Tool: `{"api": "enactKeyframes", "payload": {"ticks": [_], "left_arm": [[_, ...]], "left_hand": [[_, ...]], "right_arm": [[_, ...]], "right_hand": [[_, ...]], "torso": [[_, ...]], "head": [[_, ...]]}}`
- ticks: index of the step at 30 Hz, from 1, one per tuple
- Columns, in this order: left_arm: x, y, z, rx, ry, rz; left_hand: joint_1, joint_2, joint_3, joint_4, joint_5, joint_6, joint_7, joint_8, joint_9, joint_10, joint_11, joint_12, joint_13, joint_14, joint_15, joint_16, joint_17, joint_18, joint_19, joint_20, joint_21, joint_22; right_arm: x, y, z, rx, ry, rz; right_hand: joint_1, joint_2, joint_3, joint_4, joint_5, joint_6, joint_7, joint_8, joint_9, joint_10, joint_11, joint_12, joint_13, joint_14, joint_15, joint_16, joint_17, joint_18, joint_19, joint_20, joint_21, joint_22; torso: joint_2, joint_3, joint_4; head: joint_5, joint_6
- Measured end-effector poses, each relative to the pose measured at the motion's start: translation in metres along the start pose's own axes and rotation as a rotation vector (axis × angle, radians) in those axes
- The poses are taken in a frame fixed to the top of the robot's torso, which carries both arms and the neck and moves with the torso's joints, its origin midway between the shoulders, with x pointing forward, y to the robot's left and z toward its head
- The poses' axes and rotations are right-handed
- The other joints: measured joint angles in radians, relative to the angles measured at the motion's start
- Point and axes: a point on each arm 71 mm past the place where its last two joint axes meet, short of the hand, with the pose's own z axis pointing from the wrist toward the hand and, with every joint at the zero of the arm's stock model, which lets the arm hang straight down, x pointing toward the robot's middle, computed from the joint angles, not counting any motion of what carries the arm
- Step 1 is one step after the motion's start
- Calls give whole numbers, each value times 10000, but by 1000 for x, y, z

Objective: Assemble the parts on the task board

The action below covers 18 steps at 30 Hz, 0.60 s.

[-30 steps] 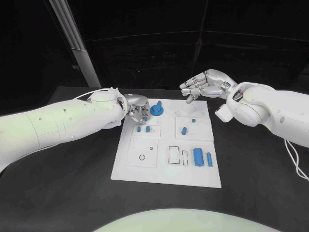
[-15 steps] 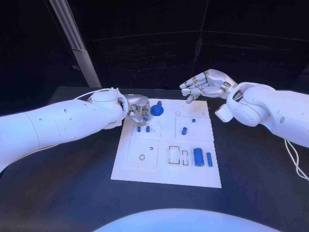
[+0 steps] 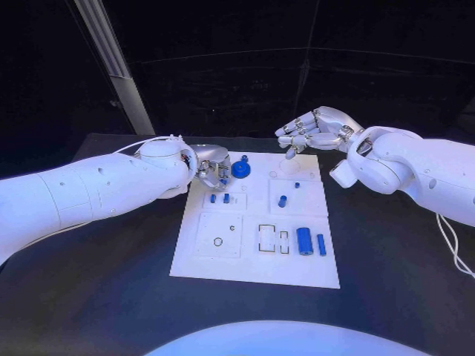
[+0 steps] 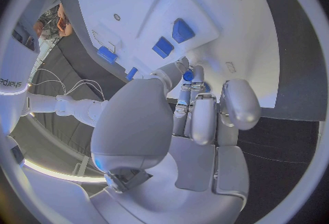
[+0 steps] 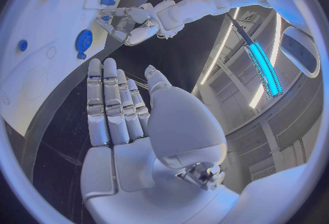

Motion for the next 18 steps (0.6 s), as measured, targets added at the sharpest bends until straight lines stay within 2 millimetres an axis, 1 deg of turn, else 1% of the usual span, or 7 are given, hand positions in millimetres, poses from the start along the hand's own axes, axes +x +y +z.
{"api": "enactKeyframes", "payload": {"ticks": [2, 6, 8, 9, 16, 18], "left_arm": [[0, -1, 0, 5, 11, 2], [0, -1, 1, -22, 82, 7], [1, -1, 1, -34, 131, 8], [1, -1, 1, -42, 154, 9], [2, -1, 1, -81, 333, 16], [2, -1, 1, -87, 368, 18]], "left_hand": [[-6, 66, 0, 0, 0, -61, 60, -61, -26, -146, 62, -11, -3, 0, 0, 0, -44, 0, 0, 0, 0, -20], [-54, 19, 2, 0, 1, -129, 127, -165, -43, -385, 145, -186, -58, -4, 5, 0, -108, 0, 0, 0, -8, -58], [-68, 6, 2, 0, 1, -164, 161, -173, -54, -470, 163, -194, -80, -25, 48, 0, -136, 1, 0, 0, -74, -74], [-122, 38, 2, 0, 1, -165, 162, -188, -56, -503, 195, -240, -87, 2, 75, 0, -142, 0, -12, 11, -80, -77], [-122, 38, 2, 0, 2, -204, 197, -260, -56, -540, 231, -304, -116, -2, 79, 0, -156, 0, -33, 31, -80, -89], [-122, 37, 2, 0, 1, -224, 216, -292, -56, -610, 233, -304, -128, -33, 110, 0, -156, 1, -51, 48, -79, -89]], "right_arm": [[0, 0, 0, 0, 1, 0], [0, 0, 0, -1, 1, 0], [0, 0, 0, -1, 1, 0], [0, 0, 0, -1, 1, 0], [0, 0, 0, 1, -1, 0], [0, 0, 0, 1, 0, 0]], "right_hand": [[-35, 35, 0, 0, 0, 0, 0, 0, 0, 0, 0, 0, 0, 0, 0, 0, 0, 0, 0, 0, 0, 0], [-35, 35, 0, 0, 0, 0, 0, 0, 0, 0, 0, 0, 0, 0, 0, 0, 0, 0, 0, 0, 0, 0], [-35, 35, 0, 0, 0, 0, 0, 0, 0, 0, 0, 0, 0, 0, 0, 0, 0, 0, 0, 0, 0, 0], [-35, 35, 0, 0, 0, 0, 0, 0, 0, 0, 0, 0, 0, 0, 0, 0, 0, -1, 0, 0, 0, 0], [-35, 35, 0, 0, 0, 0, 0, 0, 0, 0, 0, 0, 0, 0, 0, 0, 1, -1, 0, 0, 0, 0], [-35, 35, 0, 0, 0, 0, 0, 0, 0, 0, -1, 0, 0, 0, 0, 0, 1, 0, 0, 0, 0, 0]], "torso": [[0, 0, -1], [1, 1, -2], [2, 2, -3], [2, 2, -2], [2, 2, -2], [1, 1, -2]], "head": [[-3, -1], [-8, -14], [-9, -18], [-9, -21], [-9, -35], [-9, -36]]}}
